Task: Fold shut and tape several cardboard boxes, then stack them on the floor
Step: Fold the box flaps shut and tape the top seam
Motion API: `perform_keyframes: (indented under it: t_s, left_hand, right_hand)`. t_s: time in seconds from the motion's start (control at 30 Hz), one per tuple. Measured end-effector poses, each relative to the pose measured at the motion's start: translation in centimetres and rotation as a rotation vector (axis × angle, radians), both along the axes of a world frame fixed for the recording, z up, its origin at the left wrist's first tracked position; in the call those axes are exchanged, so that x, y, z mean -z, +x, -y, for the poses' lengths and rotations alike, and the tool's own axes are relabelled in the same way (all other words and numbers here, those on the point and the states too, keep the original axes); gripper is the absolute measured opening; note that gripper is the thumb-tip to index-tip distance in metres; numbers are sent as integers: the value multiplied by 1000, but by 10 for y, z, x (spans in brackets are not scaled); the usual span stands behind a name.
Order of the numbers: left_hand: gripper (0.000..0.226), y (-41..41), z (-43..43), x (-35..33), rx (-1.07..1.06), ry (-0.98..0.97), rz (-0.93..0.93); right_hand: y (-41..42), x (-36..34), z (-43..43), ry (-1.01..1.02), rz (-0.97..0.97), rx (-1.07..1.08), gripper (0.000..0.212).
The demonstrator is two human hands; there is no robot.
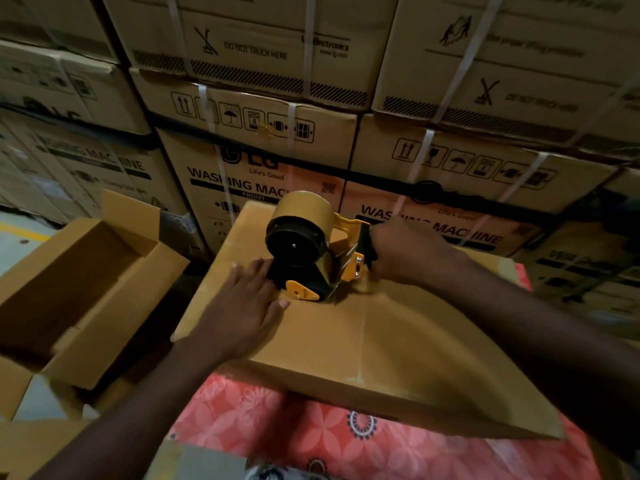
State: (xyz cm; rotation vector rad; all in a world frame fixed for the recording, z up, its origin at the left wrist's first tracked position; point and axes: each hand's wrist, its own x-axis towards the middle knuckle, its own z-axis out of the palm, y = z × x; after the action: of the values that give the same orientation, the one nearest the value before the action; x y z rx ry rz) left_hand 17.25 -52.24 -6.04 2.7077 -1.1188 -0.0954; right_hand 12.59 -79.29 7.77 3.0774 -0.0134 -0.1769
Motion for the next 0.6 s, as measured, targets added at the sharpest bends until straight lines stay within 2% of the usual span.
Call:
perform_keyframes:
  t_s: [0.07,0.13,0.4,0.6]
  left_hand:
    - [62,-10,13,1,81,-4,36]
    - [61,-13,15,2,86,-21,43]
    - [80,-11,16,2,19,59,-3]
    - [82,-12,14,2,-1,11,-42]
  right_hand:
    - [-1,-1,-2,-7,13,-8,8]
    - [-5,1,-1,23,-5,-4,8]
    - [-20,9,25,106,-60,50,8]
    - [-51,-8,71,-87,-105,113,13]
